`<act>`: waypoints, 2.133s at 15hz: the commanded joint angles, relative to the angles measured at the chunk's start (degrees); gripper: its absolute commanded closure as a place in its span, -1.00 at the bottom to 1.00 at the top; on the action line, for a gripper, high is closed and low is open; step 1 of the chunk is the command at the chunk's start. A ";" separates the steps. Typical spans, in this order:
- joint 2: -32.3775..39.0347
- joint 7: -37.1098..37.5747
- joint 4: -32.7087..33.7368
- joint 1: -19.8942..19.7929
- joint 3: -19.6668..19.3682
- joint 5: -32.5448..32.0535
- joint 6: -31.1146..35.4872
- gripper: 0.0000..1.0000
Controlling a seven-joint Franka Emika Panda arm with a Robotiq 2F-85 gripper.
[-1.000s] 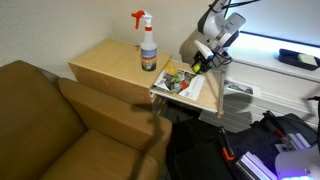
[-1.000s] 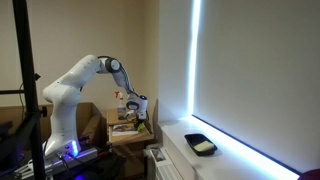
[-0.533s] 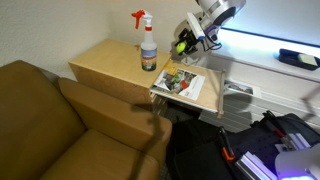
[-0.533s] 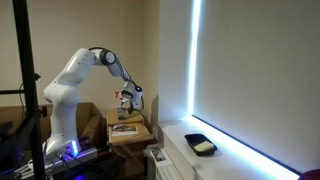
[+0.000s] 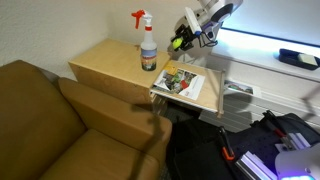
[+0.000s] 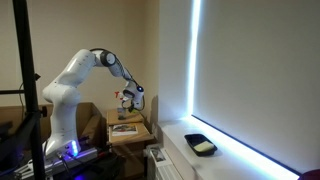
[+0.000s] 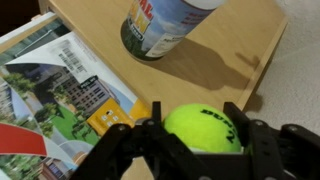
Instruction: Put the black bowl on the windowsill and the green ball on the nightstand
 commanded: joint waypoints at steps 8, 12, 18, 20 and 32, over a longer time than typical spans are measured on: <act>18.28 13.65 24.28 0.23 -1.06 1.24 -13.88 -0.26; 22.06 14.92 27.42 -0.07 -0.88 1.02 -15.44 0.24; 28.80 16.18 32.64 0.29 1.18 2.00 -18.48 0.24; 31.14 15.03 34.85 0.51 1.76 2.45 -17.91 0.24; 32.86 20.85 38.67 1.67 -1.26 -2.01 -17.19 -1.00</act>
